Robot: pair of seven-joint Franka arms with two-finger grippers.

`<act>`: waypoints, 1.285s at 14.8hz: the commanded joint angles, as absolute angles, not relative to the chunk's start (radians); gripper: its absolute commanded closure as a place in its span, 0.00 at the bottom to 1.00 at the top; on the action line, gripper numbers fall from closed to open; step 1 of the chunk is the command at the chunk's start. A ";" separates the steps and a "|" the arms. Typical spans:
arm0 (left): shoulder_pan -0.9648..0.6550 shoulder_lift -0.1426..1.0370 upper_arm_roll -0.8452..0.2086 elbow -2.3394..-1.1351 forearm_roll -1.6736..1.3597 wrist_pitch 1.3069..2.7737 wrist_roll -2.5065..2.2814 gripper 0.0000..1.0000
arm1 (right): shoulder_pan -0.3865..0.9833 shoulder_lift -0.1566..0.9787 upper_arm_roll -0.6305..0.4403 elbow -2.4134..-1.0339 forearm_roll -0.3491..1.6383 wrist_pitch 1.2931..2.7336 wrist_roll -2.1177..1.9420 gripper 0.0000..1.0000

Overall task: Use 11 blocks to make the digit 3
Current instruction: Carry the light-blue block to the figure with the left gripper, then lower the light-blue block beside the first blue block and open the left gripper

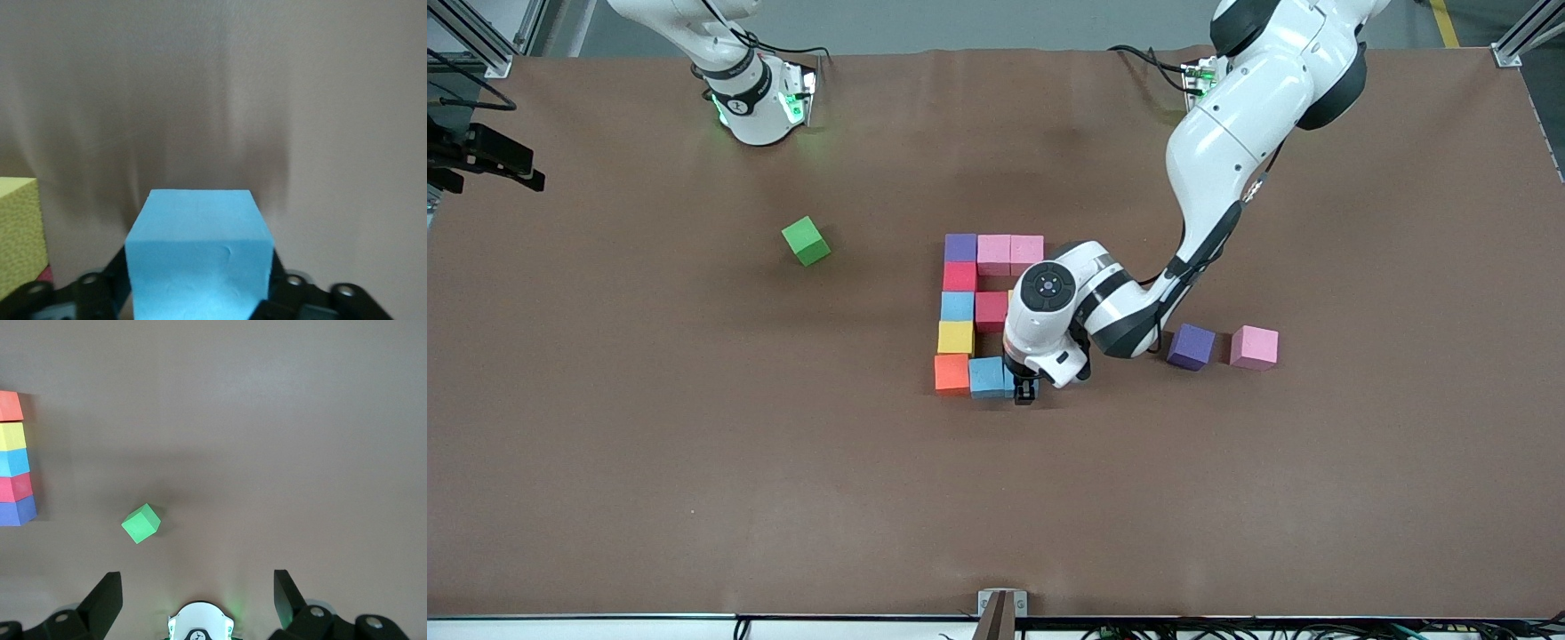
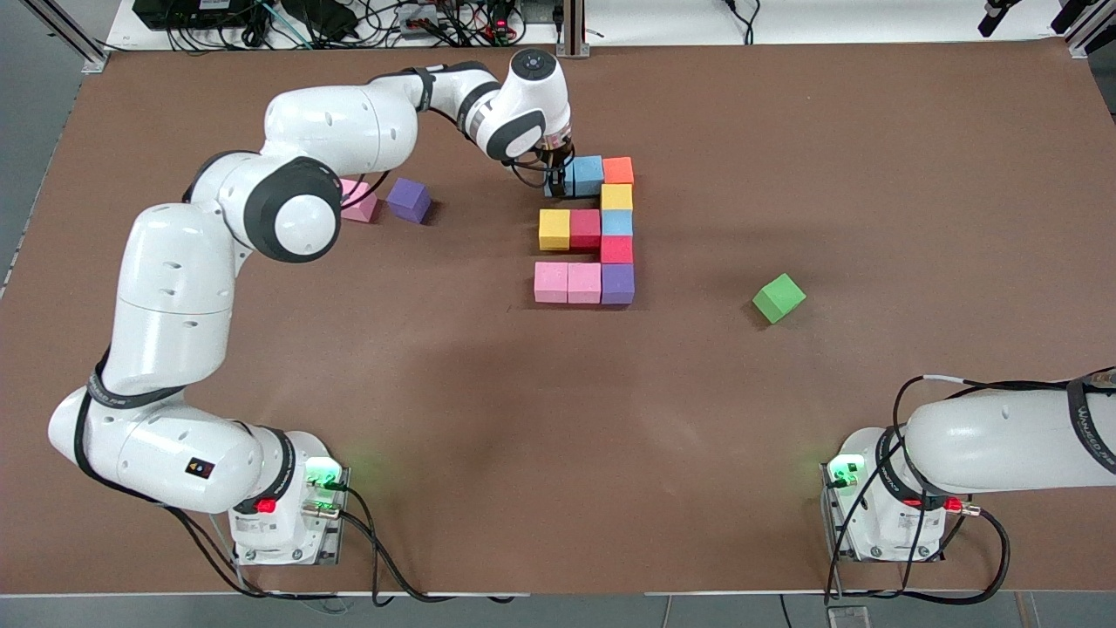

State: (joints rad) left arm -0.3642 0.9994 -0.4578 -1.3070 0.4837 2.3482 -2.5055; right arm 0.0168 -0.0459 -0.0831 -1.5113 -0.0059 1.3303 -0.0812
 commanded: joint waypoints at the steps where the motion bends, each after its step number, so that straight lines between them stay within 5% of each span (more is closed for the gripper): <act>1: -0.373 1.003 -0.445 -1.287 0.469 2.367 -2.502 0.00 | 0.023 -0.071 -0.083 -1.537 -0.021 1.344 -0.086 0.00; 10: -0.305 0.812 -0.484 -1.451 0.420 2.342 -2.461 0.00 | 0.023 -0.071 -0.081 -1.537 -0.021 1.344 -0.086 0.00; 19: 0.079 0.551 -0.660 -1.725 0.419 2.290 -1.660 0.00 | 0.023 -0.071 -0.081 -1.537 -0.021 1.345 -0.086 0.00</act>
